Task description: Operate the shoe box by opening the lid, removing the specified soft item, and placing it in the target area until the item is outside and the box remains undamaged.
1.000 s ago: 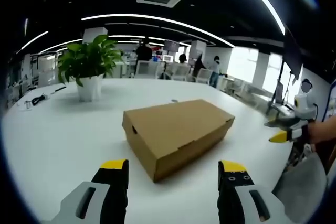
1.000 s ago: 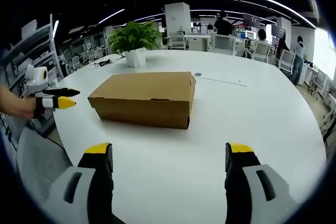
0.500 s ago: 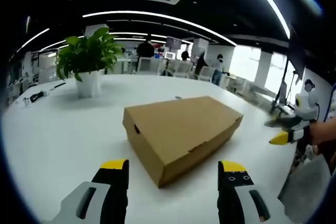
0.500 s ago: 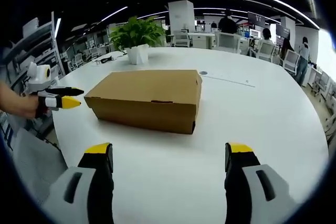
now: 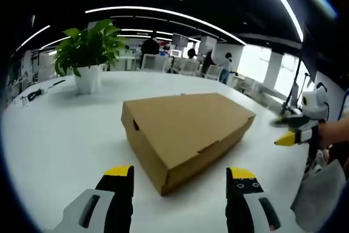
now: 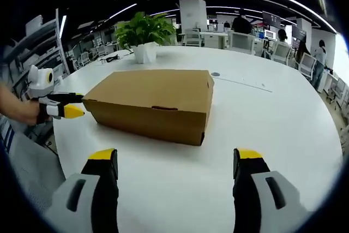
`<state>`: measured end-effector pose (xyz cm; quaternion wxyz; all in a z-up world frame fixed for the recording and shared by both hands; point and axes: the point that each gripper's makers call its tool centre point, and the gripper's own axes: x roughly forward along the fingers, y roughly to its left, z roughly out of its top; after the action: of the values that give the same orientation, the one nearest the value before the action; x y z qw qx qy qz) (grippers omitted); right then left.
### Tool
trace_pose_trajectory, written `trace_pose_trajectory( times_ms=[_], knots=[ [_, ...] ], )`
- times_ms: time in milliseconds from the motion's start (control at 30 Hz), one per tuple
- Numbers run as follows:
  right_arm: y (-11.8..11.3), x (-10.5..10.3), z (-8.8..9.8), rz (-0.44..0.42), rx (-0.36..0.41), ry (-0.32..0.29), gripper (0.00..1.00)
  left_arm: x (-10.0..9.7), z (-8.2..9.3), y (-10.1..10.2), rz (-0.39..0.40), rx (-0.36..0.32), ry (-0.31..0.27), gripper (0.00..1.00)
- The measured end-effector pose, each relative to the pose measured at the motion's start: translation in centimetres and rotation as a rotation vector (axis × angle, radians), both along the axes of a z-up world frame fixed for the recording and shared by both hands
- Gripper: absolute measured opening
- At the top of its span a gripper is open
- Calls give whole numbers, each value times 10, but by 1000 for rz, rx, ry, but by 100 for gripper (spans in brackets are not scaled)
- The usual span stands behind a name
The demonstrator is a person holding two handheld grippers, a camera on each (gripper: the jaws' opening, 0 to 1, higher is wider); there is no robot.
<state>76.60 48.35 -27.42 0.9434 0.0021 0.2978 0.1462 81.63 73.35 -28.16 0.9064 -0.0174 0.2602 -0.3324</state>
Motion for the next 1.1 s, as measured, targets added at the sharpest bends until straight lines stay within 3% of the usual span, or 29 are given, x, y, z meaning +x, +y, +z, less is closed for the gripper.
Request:
trace_pose_trajectory(
  times_ms=[600, 1100],
  knots=[
    [7, 38, -11, 35, 1, -5, 81, 16, -5, -11, -18, 5, 8, 68],
    [10, 50, -18, 49, 1, 5, 80, 17, -12, -18, -26, 4, 26, 68]
  ],
)
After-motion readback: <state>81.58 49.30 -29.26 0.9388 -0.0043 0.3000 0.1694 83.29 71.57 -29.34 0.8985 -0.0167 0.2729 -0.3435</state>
